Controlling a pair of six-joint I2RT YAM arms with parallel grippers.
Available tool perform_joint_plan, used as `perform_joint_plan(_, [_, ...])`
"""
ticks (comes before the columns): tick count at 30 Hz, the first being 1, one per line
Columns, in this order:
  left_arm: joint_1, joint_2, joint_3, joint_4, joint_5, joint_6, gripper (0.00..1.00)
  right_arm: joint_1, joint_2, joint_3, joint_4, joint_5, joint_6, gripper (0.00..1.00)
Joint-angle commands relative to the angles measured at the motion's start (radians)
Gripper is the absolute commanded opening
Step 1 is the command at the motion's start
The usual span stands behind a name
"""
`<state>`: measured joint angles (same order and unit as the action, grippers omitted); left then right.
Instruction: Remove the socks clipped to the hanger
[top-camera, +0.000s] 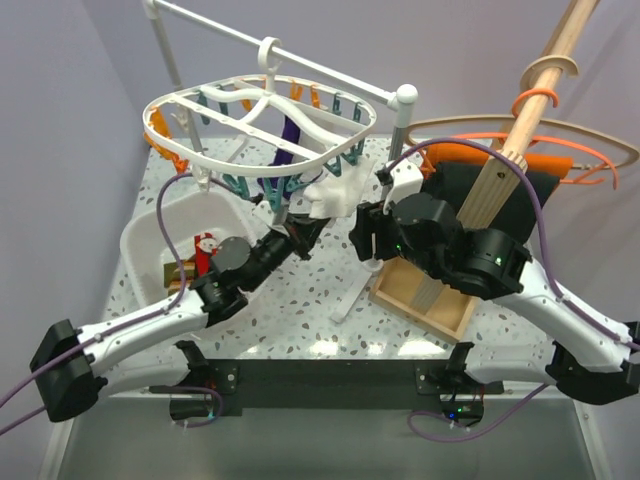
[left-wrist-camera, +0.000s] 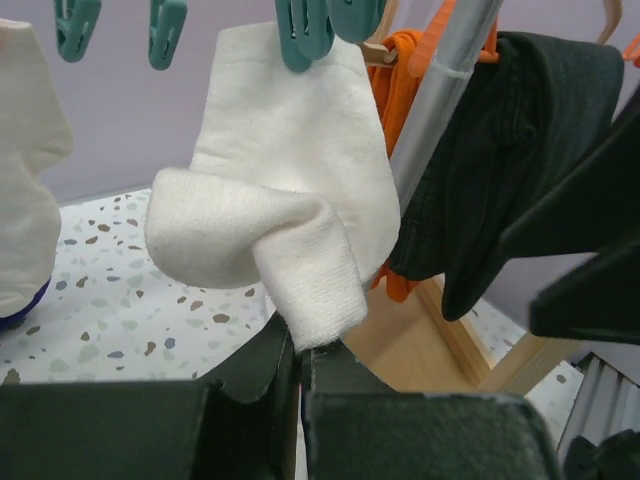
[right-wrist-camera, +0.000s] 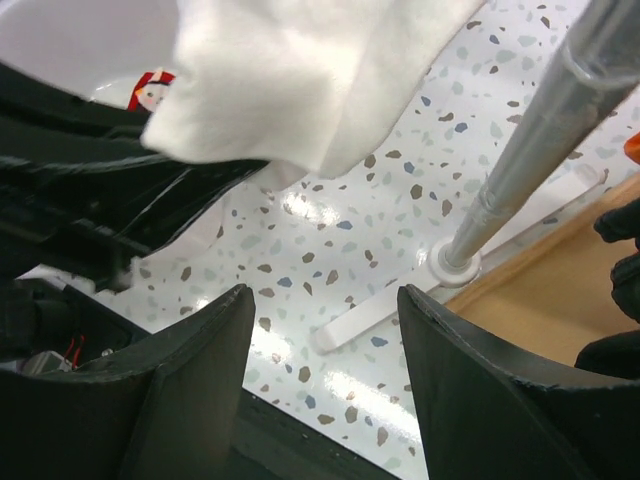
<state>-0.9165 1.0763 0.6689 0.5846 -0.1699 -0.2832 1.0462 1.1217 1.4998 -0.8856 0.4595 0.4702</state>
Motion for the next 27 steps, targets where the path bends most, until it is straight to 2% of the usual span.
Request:
perform_joint_plan(1, [0.002,-0.149,-0.040,-0.101,0.030,-0.086,0.00,-0.003,0.042,0.069,0.039,0.060,-0.016,0.63])
perform_joint_plan(6, [0.002,-0.236,-0.031,-0.245,0.044,-0.114,0.00,-0.003,0.067,0.099,0.057,0.079,-0.016,0.63])
perform_joint_plan(18, [0.001,-0.401,-0.026,-0.433,0.049,-0.139,0.00,-0.003,0.090,0.152,0.120,0.108,0.005,0.63])
perform_joint_plan(27, [0.002,-0.427,-0.028,-0.466,0.092,-0.198,0.00,-0.005,0.128,0.180,0.212,0.185,-0.028,0.58])
